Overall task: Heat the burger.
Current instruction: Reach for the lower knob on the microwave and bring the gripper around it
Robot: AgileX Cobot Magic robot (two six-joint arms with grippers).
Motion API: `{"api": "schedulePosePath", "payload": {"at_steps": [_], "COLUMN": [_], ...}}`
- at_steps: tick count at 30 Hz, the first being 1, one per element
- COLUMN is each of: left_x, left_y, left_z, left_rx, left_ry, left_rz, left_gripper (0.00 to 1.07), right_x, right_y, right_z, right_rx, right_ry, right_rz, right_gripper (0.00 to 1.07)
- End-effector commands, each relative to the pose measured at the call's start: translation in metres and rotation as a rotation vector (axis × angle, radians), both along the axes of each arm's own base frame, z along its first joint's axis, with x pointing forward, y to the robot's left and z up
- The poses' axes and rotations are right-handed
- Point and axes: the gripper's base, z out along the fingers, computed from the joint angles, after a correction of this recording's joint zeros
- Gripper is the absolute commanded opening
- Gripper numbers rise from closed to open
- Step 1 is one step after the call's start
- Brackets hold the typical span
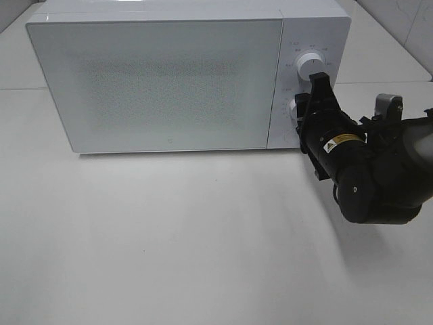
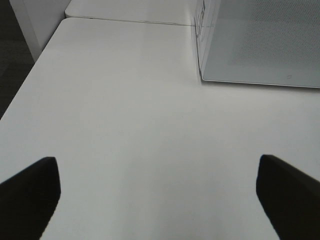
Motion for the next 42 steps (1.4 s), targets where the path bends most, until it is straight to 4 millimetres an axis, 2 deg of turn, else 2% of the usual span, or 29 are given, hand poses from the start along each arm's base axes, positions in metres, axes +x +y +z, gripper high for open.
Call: {"api": "schedulePosePath", "payload": {"at_steps": [1,5,18,23,25,26,27,29,31,33,34,37,39,40,42], "left_x": [-0.0012,-0.0012,-0.0012,-0.0012,-0.0012,-0.0012,-0.0012,-0.0012,-0.0012,-0.0012,-0.0012,-0.0012,-0.0012,-0.0012,-0.0012], "left_y": [-0.0002,-0.0002,-0.0002,-0.0002,-0.0002,-0.0002,-0.0002,-0.0002,-0.0002,-0.0002,-0.0002,-0.0002,-0.0002,-0.0002,-0.0002], "left_z": [0.0003,0.0003,0.0003,0.0003,0.0003,0.0003,0.0003,0.0003,0.0003,0.0003,0.0003,0.0003,0.0003,0.0003,0.0003], "left_rx": [-0.002,-0.002,-0.002,-0.002,-0.002,-0.002,-0.002,-0.002,-0.002,-0.002,-0.002,-0.002,-0.002,-0.002,-0.002], "left_ry": [-0.026,-0.026,-0.026,-0.026,-0.026,-0.026,-0.026,-0.026,-0.026,-0.026,-0.026,-0.026,-0.026,-0.026,-0.026], "left_rz": [-0.002,-0.002,-0.002,-0.002,-0.002,-0.002,-0.002,-0.002,-0.002,-0.002,-0.002,-0.002,-0.002,-0.002,-0.002], "left_gripper": [1.02,1.02,1.02,1.02,1.02,1.02,1.02,1.02,1.02,1.02,1.02,1.02,1.02,1.02,1.02], "right_x": [0.0023,0.0023,0.0012,0.0011,0.0011,0.0011,0.0011,0.0011,0.0011,0.0011,0.0011,0.0011,0.0012,0.0012,0.0013], "right_y": [0.0051,0.0054,0.0054,0.0055,0.0053,0.0053,0.0053,0.0053,0.0053,0.0053,0.0053,0.0053,0.0053,0.0053,0.0052], "right_z": [0.0072,0.0077,0.0057,0.0057,0.0057,0.0057,0.0057,0.0057,0.0057,0.0057,0.0058,0.0058,0.0062,0.0062,0.0068], "right_rx": [0.092,0.186,0.181,0.193,0.201,0.201,0.21,0.219,0.229,0.229,0.22,0.214,0.215,0.215,0.225], "right_ry": [-0.043,-0.036,-0.018,-0.016,-0.015,-0.015,-0.014,-0.013,-0.011,-0.011,-0.013,-0.014,-0.016,-0.016,-0.022], "right_rz": [0.027,0.014,0.018,0.014,0.01,0.01,0.009,0.007,0.005,0.005,0.007,0.008,0.008,0.008,0.007], "right_gripper": [0.13,0.13,0.17,0.22,0.29,0.29,0.35,0.38,0.49,0.51,0.57,0.59,0.71,0.71,0.8]}}
